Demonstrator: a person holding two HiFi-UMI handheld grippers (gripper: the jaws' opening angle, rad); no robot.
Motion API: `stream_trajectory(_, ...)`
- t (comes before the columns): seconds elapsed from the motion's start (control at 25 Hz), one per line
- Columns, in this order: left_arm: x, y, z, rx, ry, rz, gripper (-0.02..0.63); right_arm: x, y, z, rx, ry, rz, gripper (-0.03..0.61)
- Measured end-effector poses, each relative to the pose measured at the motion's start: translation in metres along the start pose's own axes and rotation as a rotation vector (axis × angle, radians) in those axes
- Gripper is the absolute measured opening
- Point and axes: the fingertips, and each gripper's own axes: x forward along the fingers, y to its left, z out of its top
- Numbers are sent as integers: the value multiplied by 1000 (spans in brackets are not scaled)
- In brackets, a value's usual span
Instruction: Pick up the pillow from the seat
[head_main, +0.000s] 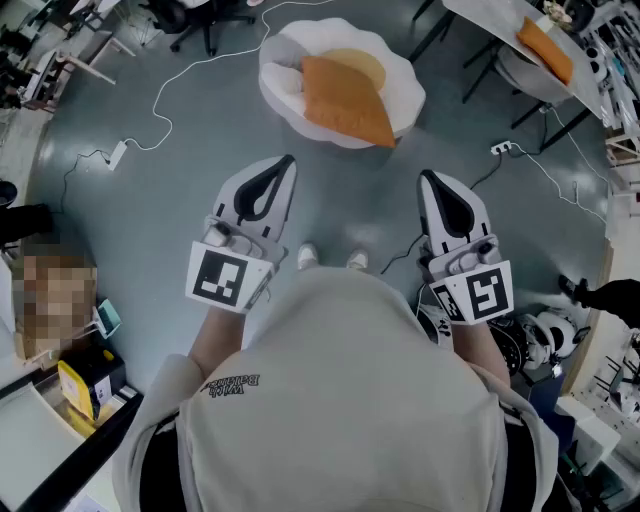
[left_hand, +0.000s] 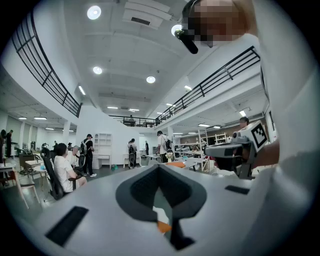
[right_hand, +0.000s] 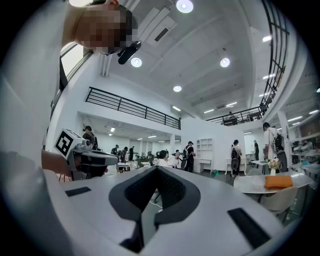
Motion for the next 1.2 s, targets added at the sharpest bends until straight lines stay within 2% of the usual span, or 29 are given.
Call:
stream_trajectory(0.16, 2, 1, -2, 29, -25, 4, 9, -1, -2, -2, 1, -1, 5, 9)
stream_trajectory(0.52, 6, -6, 1, 25, -13, 8, 9, -7, -7, 1, 35, -35, 18, 9)
stream_trajectory(0.76, 11, -20, 2, 31, -16, -3, 9, -17, -17, -5, 47, -28, 14, 9)
stream_trajectory(0.92, 20, -27, 1, -4, -13, 4, 9, -25, -27, -8, 47, -26, 14, 9)
stream_trajectory(1.2, 36, -52, 3, 28, -14, 12, 9, -40, -46, -11, 27, -52, 21, 9)
